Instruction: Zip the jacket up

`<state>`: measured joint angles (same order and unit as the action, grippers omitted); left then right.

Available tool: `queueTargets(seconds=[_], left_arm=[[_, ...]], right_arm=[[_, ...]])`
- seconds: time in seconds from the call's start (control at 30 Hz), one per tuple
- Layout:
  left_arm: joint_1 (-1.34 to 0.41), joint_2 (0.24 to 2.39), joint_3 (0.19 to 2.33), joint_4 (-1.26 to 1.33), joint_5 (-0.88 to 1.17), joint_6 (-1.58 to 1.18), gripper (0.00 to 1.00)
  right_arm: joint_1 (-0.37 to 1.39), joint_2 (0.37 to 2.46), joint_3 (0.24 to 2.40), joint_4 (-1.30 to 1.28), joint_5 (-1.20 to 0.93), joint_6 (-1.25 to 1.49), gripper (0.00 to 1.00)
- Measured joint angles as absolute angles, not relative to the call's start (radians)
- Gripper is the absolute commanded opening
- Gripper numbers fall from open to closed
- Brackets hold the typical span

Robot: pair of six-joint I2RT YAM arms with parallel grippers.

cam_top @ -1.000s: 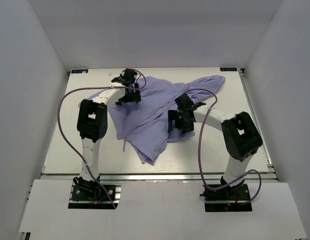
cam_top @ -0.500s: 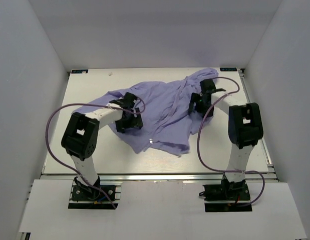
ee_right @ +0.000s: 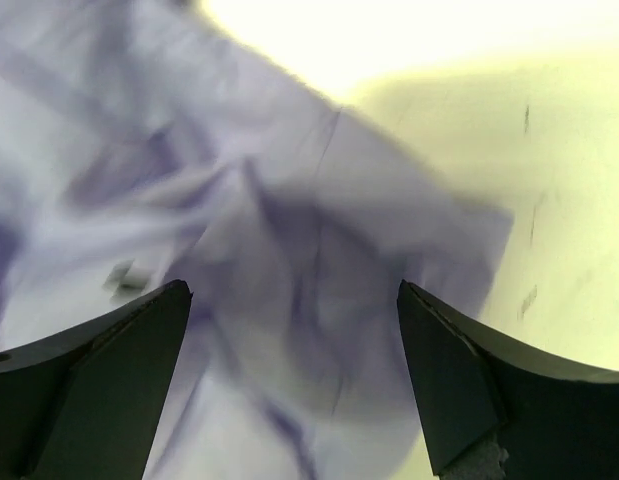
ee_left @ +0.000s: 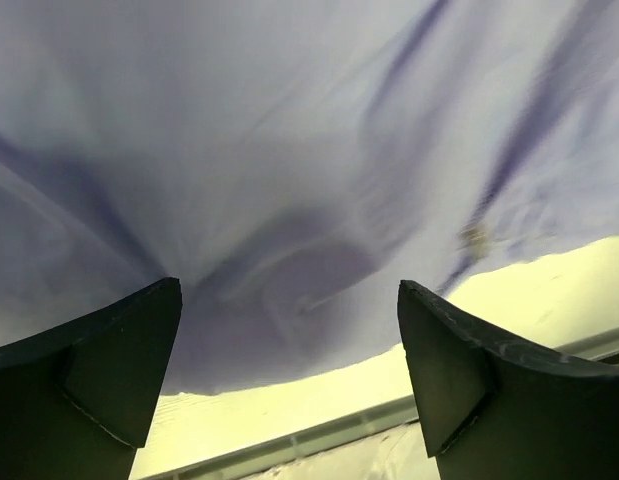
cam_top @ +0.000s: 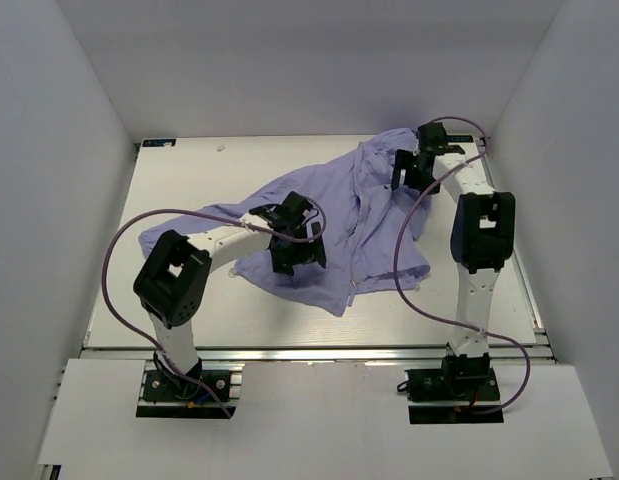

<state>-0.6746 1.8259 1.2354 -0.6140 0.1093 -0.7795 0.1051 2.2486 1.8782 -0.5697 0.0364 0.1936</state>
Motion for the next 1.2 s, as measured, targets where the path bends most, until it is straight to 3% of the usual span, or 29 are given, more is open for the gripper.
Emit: queueTargets(seconds=[0.2,0.43,0.7,1.0,1.2], left_arm=[[-0.668,1.781,1.339,-0.629,0.014,-0.749,0.98],[-0.668,1.706,1.360,-0.659,-0.099,-0.735,0.98],[-0.665,1.495,1.147,-0.675,-0.165,-0.757,0.98],[-0.664,1.347,0.949,-0.721,-0.205,-0.821,0.98],[-0.664,1.305,0.923,-0.714,-0.204,-0.839,0.98]], right_arm=[[0.157,1.871,1.554,-0.547,0.009,0.172,0.89],[0.471,1.523,1.257,-0.521,0.042,0.199,0.89],[0.712,1.614,1.145,-0.553,0.085,0.279,0.88],[0.754,1.681,1.103,-0.539,0.160,0.373,0.72],[0.753,1.737,1.081,-0.518,0.175,0.390,0.50]])
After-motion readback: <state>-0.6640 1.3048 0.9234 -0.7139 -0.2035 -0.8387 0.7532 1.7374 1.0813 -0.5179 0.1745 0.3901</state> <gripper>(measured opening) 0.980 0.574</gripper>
